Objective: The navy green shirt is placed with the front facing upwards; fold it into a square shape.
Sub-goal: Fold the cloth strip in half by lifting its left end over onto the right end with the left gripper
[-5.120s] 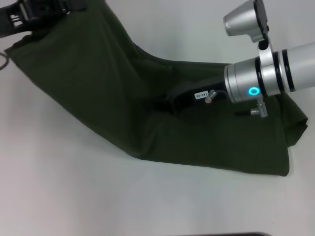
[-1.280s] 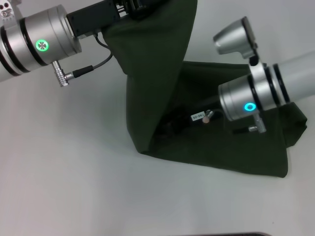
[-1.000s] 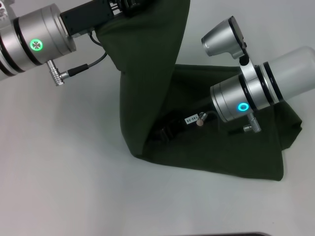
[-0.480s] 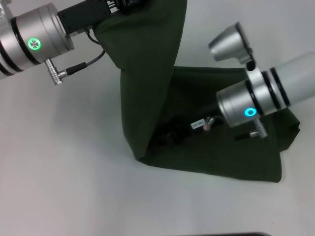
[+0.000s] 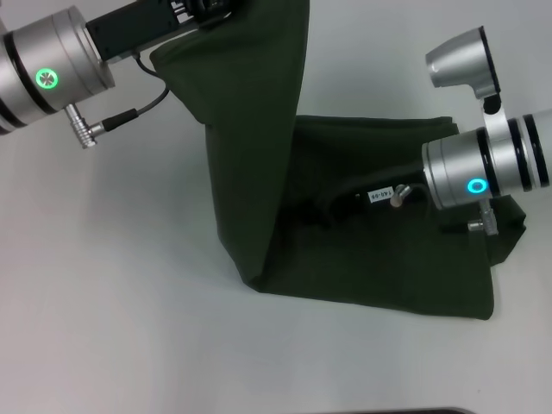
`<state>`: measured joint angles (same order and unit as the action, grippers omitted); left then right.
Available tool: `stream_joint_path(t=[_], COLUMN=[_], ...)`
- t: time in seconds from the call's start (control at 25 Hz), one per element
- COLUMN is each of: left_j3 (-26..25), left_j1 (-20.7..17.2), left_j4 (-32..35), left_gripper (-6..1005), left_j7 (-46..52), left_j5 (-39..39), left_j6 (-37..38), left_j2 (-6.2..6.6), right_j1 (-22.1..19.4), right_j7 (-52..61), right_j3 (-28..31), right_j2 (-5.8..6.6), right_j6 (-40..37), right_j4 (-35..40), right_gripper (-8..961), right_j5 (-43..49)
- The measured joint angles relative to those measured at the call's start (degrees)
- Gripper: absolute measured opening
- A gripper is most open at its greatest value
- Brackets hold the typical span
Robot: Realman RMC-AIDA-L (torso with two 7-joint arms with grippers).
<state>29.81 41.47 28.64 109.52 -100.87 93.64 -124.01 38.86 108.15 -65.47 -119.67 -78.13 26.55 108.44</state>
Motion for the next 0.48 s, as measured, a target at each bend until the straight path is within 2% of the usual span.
stream_joint_path(t=[0.48], left_j3=[0.2], left_j1=[0.3], left_j4=[-0.6], left_gripper=[18], left_j7=[0.0], left_j5=[0.2], left_j6=[1.2], left_j2=[-0.36], right_j1=[2.3], right_j7=[0.9], right_j3=[1.2], right_j2=[-0.38], right_j6=[4.6], right_j4=[-0.5], right_gripper=[40], right_j5=[-0.1])
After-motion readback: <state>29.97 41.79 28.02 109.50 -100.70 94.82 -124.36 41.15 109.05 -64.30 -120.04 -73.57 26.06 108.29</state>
